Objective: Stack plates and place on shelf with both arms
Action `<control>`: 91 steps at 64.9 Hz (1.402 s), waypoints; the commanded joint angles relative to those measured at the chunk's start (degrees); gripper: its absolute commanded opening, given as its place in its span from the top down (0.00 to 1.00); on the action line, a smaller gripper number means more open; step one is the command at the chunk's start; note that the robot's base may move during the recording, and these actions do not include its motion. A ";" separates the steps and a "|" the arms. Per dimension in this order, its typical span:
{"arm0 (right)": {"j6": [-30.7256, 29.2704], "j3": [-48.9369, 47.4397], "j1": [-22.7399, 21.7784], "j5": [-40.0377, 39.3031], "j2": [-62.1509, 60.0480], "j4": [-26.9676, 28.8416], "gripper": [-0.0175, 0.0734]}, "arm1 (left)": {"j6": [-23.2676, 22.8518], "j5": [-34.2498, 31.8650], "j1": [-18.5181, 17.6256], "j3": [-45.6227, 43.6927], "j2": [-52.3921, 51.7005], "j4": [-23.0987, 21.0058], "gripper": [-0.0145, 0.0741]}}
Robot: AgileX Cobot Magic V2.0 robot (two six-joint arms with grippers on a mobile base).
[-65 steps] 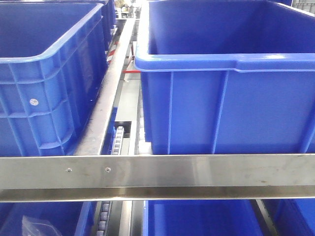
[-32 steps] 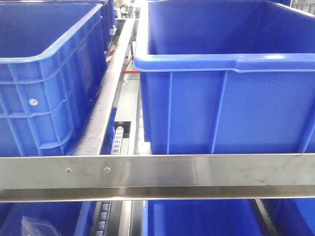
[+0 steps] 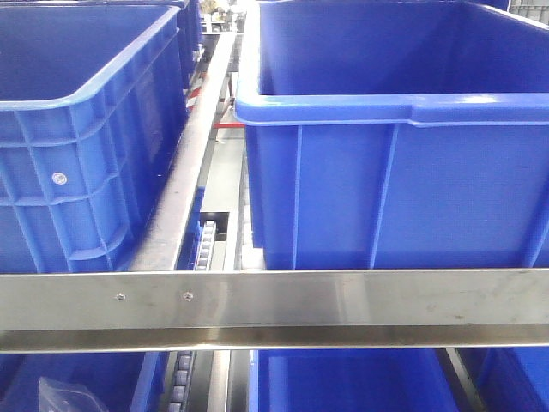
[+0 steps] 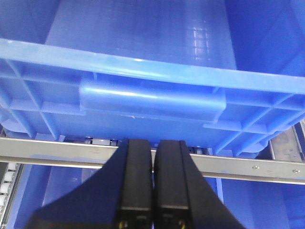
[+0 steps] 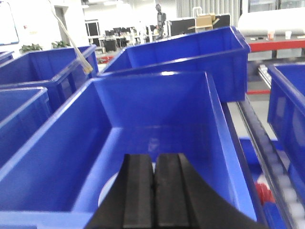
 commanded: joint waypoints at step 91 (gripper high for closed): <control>0.32 23.47 -5.62 -2.72 -16.69 2.86 0.78 | -0.57 -4.47 0.17 -1.72 0.23 0.00 0.74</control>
